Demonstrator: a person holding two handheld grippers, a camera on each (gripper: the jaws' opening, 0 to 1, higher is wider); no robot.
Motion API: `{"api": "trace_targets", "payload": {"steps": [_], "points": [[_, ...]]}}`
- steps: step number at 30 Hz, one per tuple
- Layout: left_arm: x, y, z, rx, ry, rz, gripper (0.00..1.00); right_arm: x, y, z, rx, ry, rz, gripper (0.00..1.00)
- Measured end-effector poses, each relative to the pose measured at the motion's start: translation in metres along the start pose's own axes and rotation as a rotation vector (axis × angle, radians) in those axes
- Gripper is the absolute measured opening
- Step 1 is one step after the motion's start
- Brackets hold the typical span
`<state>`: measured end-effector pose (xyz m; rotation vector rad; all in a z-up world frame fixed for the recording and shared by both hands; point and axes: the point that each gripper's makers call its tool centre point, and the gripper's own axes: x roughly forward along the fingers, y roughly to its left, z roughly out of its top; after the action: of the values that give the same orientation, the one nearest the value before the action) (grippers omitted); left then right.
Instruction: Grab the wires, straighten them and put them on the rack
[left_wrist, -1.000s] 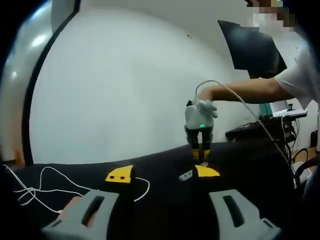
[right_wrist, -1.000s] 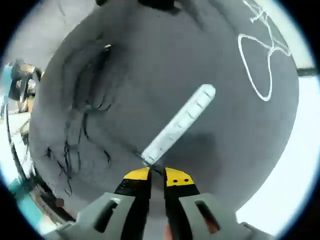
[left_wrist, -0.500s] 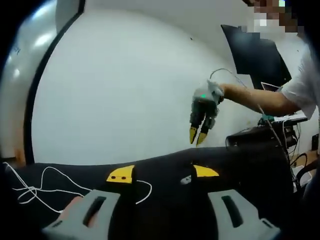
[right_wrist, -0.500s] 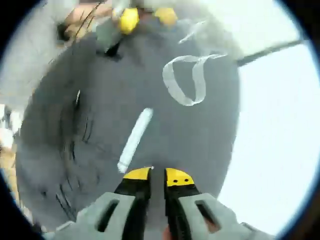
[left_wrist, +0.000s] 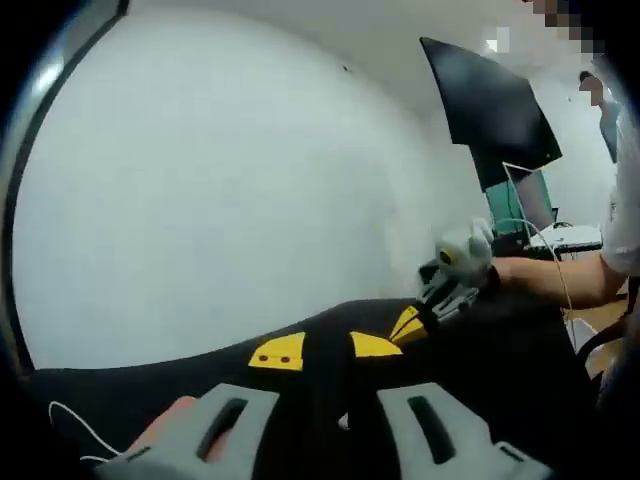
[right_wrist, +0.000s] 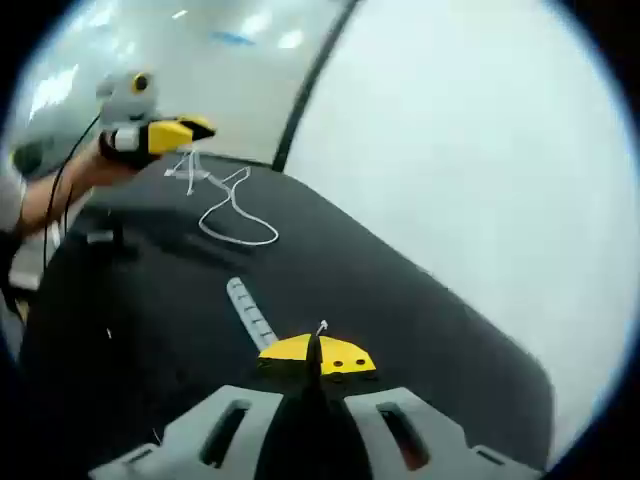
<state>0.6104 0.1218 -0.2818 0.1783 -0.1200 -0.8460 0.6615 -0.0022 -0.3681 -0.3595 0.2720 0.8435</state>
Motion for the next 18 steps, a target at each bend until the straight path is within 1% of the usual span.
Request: {"api": "trace_targets", "payload": {"steps": [1,2,3,4,5,6,7,8,9,10,11,12,13,14,15,16,17,18], "points": [[0.015,-0.008,-0.004,0.031,0.015,-0.070,0.09,0.004,0.002,0.000,-0.005,0.005,0.000,0.00],[0.028,-0.013,-0.012,0.064,0.045,-0.118,0.09,0.005,0.009,-0.002,0.000,0.024,-0.006,0.00],[0.042,-0.019,-0.031,0.167,0.117,-0.173,0.09,0.008,0.009,-0.005,0.009,0.036,-0.025,0.00],[0.050,-0.027,-0.043,0.245,0.138,-0.222,0.09,0.010,0.005,-0.008,0.039,0.042,-0.052,0.00],[0.058,-0.034,-0.051,0.273,0.121,-0.245,0.08,0.013,0.001,-0.018,0.097,0.093,-0.086,0.00],[0.063,-0.037,-0.056,0.240,0.112,-0.264,0.08,0.013,0.004,-0.023,0.083,0.095,-0.080,0.00],[0.066,-0.042,-0.062,0.116,0.105,-0.267,0.08,0.012,0.003,-0.022,0.094,0.084,-0.092,0.00],[0.068,-0.046,-0.067,0.047,0.095,-0.277,0.09,0.012,0.006,-0.020,0.105,0.078,-0.090,0.00],[0.067,-0.048,-0.073,0.022,0.098,-0.275,0.09,0.012,0.007,-0.017,0.116,0.073,-0.088,0.00],[0.065,-0.046,-0.082,0.054,0.150,-0.255,0.09,0.012,0.010,-0.016,0.117,0.078,-0.085,0.00],[0.063,-0.041,-0.088,0.107,0.184,-0.250,0.09,0.013,0.015,-0.017,0.081,0.097,-0.068,0.00],[0.063,-0.035,-0.092,0.090,0.162,-0.251,0.09,0.013,0.015,-0.020,0.053,0.118,-0.080,0.00],[0.063,-0.034,-0.093,0.066,0.155,-0.242,0.09,0.014,0.014,-0.022,0.035,0.139,-0.096,0.00],[0.062,-0.035,-0.097,0.055,0.170,-0.241,0.08,0.016,0.013,-0.023,0.038,0.137,-0.098,0.00],[0.062,-0.035,-0.102,0.061,0.199,-0.242,0.08,0.016,0.011,-0.031,0.056,0.182,-0.110,0.00],[0.063,-0.036,-0.105,0.061,0.210,-0.239,0.08,0.017,0.012,-0.028,0.057,0.159,-0.107,0.00],[0.064,-0.038,-0.109,0.059,0.222,-0.237,0.09,0.019,0.015,-0.027,0.079,0.154,-0.098,0.00],[0.065,-0.037,-0.113,0.057,0.237,-0.229,0.09,0.020,0.018,-0.034,0.107,0.189,-0.084,0.00]]}}
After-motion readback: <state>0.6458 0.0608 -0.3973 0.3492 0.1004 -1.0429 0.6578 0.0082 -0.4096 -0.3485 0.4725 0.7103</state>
